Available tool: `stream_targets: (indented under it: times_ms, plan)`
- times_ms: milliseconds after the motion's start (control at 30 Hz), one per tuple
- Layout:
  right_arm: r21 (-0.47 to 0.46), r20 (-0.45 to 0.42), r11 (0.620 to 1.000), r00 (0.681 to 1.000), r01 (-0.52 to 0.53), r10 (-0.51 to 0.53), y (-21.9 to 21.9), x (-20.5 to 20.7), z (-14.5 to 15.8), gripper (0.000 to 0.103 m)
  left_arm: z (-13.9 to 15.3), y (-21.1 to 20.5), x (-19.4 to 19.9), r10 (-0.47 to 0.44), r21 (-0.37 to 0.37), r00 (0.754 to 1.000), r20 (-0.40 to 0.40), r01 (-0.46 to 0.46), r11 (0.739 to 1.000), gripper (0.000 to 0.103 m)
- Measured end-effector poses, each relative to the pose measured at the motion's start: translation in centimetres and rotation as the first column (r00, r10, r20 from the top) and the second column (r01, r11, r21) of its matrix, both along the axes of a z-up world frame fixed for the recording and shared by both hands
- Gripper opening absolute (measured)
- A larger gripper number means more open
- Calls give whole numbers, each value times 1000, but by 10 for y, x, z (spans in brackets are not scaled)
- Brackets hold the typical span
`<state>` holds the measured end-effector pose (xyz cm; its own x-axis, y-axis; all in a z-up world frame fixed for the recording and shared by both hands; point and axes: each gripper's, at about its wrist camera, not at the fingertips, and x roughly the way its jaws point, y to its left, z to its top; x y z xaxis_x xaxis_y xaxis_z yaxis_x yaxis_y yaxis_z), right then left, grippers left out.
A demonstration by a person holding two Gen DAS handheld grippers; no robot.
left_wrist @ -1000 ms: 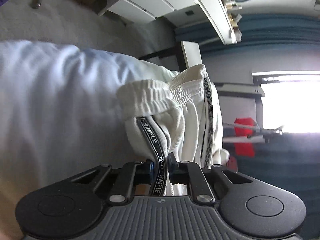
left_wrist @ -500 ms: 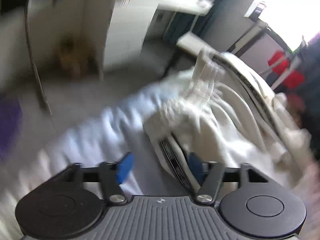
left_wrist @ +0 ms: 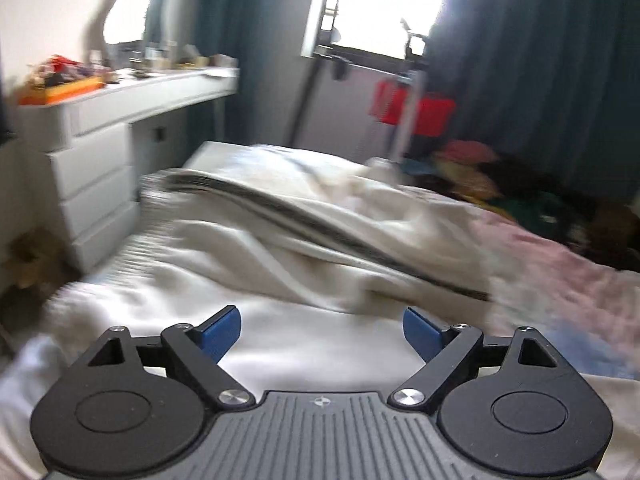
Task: Fold clothes
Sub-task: 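Release the garment edge with the right gripper onto the bed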
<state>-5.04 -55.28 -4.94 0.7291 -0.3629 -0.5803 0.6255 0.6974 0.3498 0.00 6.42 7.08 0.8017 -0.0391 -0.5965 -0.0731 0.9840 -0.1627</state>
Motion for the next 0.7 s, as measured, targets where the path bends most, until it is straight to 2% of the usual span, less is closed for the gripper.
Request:
stream_targets:
  times_ms: [133, 233, 300, 400, 433, 467, 500, 533, 600, 700]
  plan:
    - [-14, -46, 1000, 999, 22, -23, -9, 16, -18, 66, -37, -54, 7, -99, -34, 995, 4, 99, 995, 91]
    - [-45, -102, 998, 994, 38, -42, -13, 24, -35, 66, -76, -76, 15, -209, -22, 978, -11, 208, 978, 91]
    - [-37, -117, 999, 993, 28, -32, -19, 29, -49, 67, -93, -89, 16, -267, 12, 963, -25, 268, 963, 91]
    - [-25, -98, 1000, 995, 1, -3, -21, 30, -55, 67, -105, -98, 14, -301, 50, 953, -37, 303, 952, 91]
    - [-27, -95, 999, 995, -19, 17, -20, 30, -54, 64, -108, -101, 14, -309, 55, 950, -37, 310, 949, 91]
    - [-28, -92, 999, 995, -39, 37, -19, 31, -52, 58, -110, -102, 16, -313, 52, 949, -32, 314, 948, 91]
    - [-23, -89, 998, 994, -58, 56, -18, 31, -52, 36, -112, -102, 17, -314, 50, 949, -29, 315, 948, 91]
    - [-8, -87, 997, 993, -76, 75, -19, 30, -51, 25, -113, -102, 18, -313, 48, 949, -27, 314, 948, 91]
    - [-16, -88, 998, 994, -68, 66, -17, 29, -48, 18, -115, -101, 19, -312, 44, 950, -26, 312, 949, 91]
    - [-52, -92, 998, 996, -28, 23, -14, 27, -43, 16, -113, -95, 17, -306, 36, 951, -33, 308, 951, 91]
